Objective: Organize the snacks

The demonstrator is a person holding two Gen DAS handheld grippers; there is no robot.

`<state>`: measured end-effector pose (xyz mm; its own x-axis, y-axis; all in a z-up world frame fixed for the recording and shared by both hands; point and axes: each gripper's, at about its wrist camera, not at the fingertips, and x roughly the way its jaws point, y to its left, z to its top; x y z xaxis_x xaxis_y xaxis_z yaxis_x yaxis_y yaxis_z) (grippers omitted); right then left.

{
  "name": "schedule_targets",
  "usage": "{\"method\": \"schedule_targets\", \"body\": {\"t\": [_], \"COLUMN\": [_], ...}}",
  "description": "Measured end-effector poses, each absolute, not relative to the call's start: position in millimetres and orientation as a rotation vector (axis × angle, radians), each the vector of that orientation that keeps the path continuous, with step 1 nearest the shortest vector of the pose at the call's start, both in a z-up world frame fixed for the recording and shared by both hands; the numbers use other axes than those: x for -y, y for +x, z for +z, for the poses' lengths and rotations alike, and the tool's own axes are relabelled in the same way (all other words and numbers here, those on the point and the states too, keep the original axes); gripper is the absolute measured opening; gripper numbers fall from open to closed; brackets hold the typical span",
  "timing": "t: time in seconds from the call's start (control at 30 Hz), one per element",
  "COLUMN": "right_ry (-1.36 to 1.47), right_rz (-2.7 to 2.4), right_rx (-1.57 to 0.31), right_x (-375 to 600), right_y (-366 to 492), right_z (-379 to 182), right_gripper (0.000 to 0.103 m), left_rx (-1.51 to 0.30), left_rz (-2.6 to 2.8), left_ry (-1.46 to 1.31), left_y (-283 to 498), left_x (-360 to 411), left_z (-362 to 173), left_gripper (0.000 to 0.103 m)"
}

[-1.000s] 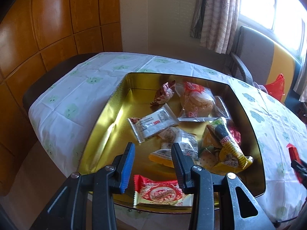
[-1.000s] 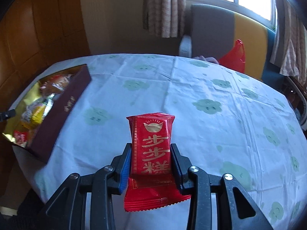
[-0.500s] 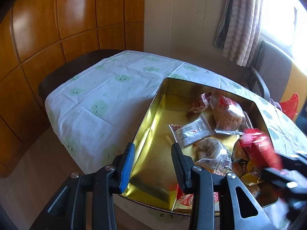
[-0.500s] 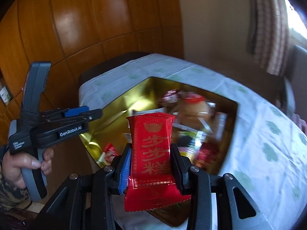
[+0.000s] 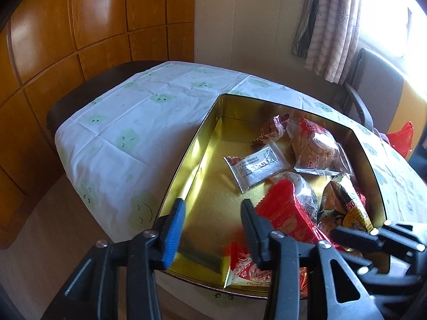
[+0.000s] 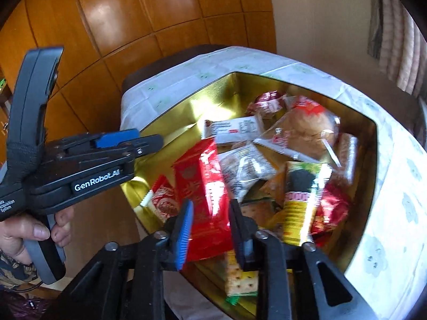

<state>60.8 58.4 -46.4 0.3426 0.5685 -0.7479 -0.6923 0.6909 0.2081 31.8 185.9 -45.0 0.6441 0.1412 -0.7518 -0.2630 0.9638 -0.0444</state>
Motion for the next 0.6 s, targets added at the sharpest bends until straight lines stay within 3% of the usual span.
{"method": "schedule_targets", "body": {"t": [0.3,0.6], "right_ry": [-0.228,-0.132], "right_rz": [0.718,0.675], "right_rx": [-0.902,-0.856], "right_x": [-65.4,-37.6], "right_y": [65.8,44.4], "right_z": [-58.1,-46.5], "right_gripper": [0.021,0.021], "left_rx": [-0.803,-0.755], "left_rz": [0.215,0.193], "left_ry": [-0.132,-0.106], "left_y": [26.0,16.8], "left_x": [-175.0,-156.1], "left_z": [-35.5,-22.1], "left_gripper": [0.065,0.072]}}
